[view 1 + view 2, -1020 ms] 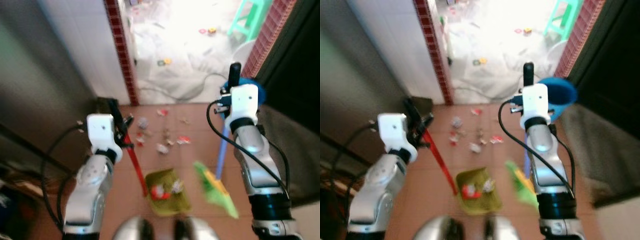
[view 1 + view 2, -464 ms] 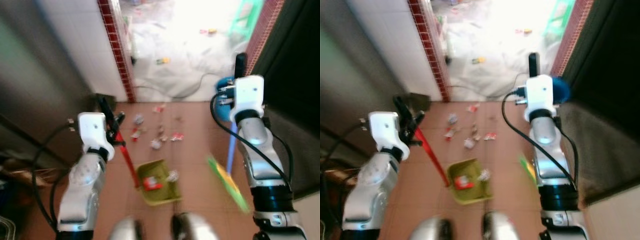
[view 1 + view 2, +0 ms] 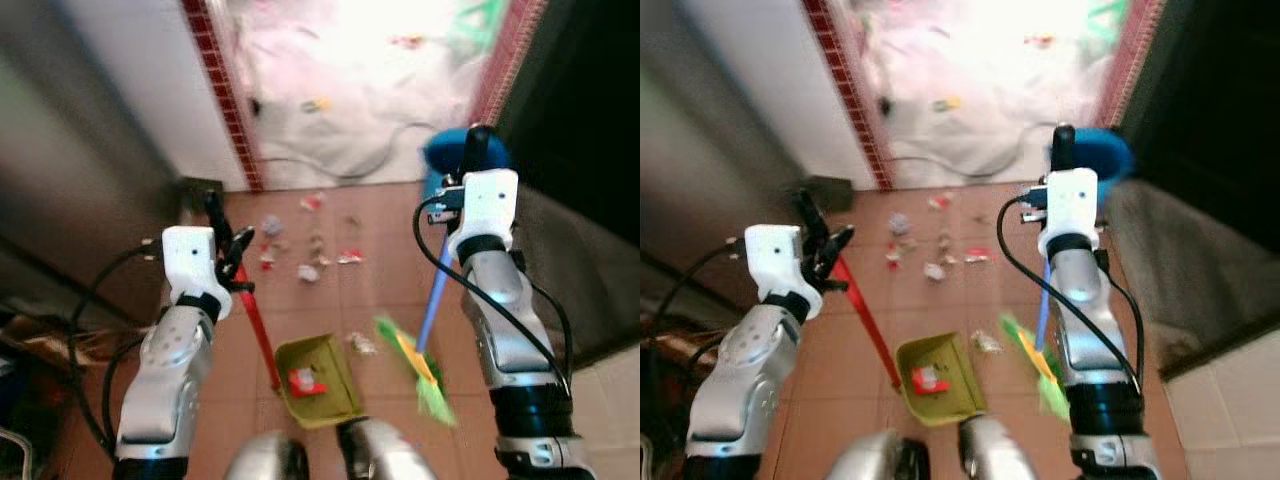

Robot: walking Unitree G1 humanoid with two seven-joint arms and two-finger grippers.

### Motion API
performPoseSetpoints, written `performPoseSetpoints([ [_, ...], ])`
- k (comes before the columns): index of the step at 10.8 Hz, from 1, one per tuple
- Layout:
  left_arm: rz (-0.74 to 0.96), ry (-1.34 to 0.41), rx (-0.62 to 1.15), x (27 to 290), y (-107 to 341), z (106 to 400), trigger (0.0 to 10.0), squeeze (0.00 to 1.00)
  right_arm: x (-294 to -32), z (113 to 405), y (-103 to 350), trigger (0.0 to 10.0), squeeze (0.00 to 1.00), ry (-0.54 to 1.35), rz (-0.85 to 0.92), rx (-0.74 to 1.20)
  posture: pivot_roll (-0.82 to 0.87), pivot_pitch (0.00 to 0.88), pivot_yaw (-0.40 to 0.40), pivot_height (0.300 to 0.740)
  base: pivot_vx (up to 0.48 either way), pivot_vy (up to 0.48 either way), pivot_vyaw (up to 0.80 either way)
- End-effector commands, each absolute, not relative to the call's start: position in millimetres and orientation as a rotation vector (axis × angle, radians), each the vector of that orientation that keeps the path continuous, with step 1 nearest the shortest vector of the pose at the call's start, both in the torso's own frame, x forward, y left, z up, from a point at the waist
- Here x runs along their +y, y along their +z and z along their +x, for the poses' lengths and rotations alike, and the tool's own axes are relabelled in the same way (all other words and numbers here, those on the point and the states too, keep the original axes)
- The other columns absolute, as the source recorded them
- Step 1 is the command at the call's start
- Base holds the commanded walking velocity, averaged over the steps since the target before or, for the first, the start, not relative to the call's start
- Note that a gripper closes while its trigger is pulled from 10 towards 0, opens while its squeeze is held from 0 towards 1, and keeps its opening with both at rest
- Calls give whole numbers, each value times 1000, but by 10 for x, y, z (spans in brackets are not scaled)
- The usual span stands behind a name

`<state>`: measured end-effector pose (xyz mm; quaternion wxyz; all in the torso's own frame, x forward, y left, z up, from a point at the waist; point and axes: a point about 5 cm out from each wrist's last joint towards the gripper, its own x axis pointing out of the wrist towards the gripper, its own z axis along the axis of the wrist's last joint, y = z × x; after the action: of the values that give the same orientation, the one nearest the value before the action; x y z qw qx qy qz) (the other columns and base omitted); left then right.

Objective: Sweep floor

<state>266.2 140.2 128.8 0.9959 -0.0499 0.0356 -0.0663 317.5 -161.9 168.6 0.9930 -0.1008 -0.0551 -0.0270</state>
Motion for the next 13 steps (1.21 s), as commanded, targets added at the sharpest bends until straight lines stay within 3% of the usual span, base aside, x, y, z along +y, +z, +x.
performPoseSetpoints([
  [1, -92, -106, 22, 1462, 1394, 2670, 10000, 0, -1593, 3180, 1753, 10000, 0, -42, -220, -140, -31, 150, 63, 740, 0, 480, 0],
  [6, 45, 78, -65, 1631, 1484, 2766, 10000, 0, -1597, 3214, 1791, 10000, 0, -78, -228, -161, -38, 150, 59, 740, 0, 0, 0],
  [13, -3, 6, -104, 1385, 1519, 2869, 10000, 0, -1663, 3249, 1857, 10000, 0, -164, -295, -232, -42, 139, 62, 740, 0, 0, 0],
])
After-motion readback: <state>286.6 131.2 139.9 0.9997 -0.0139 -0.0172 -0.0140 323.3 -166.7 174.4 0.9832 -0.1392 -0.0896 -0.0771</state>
